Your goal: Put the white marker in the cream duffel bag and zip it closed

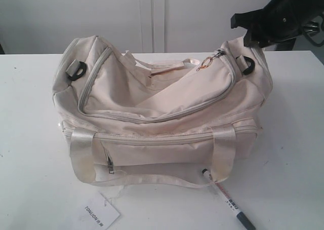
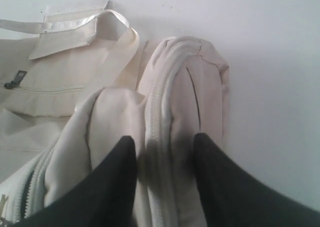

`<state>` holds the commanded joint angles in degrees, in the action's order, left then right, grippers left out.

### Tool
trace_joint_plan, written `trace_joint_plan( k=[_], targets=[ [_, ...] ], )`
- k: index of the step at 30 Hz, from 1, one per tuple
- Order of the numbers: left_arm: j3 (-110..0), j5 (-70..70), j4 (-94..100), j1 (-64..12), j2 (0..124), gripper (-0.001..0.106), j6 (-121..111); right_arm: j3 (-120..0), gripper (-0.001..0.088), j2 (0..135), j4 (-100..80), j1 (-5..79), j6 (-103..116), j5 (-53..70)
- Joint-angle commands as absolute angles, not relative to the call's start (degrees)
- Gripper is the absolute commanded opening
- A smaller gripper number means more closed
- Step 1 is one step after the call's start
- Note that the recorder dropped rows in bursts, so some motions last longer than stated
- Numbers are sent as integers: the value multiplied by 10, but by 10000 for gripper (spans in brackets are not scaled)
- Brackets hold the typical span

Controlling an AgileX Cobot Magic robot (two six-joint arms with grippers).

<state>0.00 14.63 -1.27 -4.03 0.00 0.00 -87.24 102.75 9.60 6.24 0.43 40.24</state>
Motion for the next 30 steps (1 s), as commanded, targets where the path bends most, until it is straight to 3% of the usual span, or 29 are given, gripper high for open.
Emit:
trace_joint_plan(
  k=[5, 12, 30],
  targets=[
    [0, 146, -13, -40, 0, 0, 0, -872, 333, 1029, 96, 62, 4, 416],
    [0, 146, -13, -40, 0, 0, 0, -872, 0, 1029, 108, 62, 4, 440],
    [0, 146, -13, -40, 0, 0, 0, -874, 0, 1012, 160, 62, 4, 436]
  ],
)
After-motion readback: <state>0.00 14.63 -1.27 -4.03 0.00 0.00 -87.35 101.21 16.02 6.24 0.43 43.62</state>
